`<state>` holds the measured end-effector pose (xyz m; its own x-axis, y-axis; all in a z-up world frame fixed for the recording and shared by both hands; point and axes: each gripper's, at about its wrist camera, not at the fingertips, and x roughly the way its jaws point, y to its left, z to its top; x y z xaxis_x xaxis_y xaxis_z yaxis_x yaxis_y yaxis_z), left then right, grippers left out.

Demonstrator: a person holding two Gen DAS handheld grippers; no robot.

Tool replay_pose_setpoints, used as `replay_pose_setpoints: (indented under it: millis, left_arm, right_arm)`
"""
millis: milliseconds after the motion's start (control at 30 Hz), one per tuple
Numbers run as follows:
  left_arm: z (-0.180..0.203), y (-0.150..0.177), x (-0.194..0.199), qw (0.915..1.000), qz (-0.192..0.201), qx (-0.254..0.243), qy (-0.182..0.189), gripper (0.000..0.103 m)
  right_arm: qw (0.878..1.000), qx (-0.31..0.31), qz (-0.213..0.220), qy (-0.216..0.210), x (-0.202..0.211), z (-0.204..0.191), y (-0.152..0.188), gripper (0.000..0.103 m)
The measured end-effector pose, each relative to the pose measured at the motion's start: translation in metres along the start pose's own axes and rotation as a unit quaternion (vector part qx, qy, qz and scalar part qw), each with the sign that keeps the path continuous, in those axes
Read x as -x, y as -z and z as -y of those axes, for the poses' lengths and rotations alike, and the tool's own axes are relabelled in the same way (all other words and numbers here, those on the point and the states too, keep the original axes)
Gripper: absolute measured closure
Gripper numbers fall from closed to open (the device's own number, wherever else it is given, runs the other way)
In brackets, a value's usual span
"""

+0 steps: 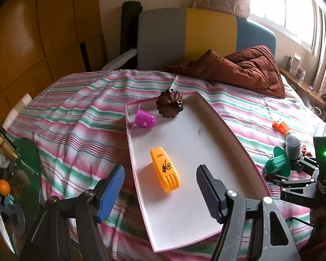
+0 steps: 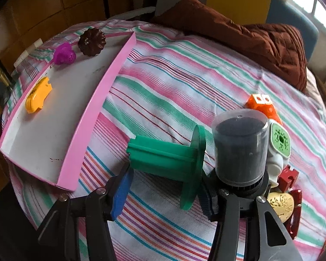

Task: Organize rigid objects
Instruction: 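Withdraw the open left tool from the brown piece, then carry the green spool over the tray with the right tool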

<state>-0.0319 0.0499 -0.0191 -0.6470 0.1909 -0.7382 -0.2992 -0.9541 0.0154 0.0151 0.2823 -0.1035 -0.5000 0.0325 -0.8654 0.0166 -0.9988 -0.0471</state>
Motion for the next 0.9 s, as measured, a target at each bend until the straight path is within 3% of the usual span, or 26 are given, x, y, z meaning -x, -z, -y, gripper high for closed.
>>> replay_pose_setpoints:
  millis: [333,533,800,900]
  left_arm:
    - [-0.009,0.002,0.001,0.9999,0.0,0.011,0.007,0.033]
    - [-0.014,0.003,0.009,0.9997,0.019,0.012,0.011,0.033]
    - [-0.034,0.007,0.008,0.9987,0.016,0.042,0.021,0.033]
    - [-0.043,0.009,0.009,0.9985,0.02,0.05,0.008,0.033]
  right_arm:
    - [1.0,0.004,0.009,0.001,0.003,-0.002,0.004,0.048]
    - [1.0,0.001,0.009,0.002,0.004,-0.005,0.004,0.048]
    - [0.999,-0.031,-0.007,0.022,0.005,-0.007,0.001,0.048]
    - [0.998,-0.056,-0.008,0.026,0.008,-0.004,-0.001,0.048]
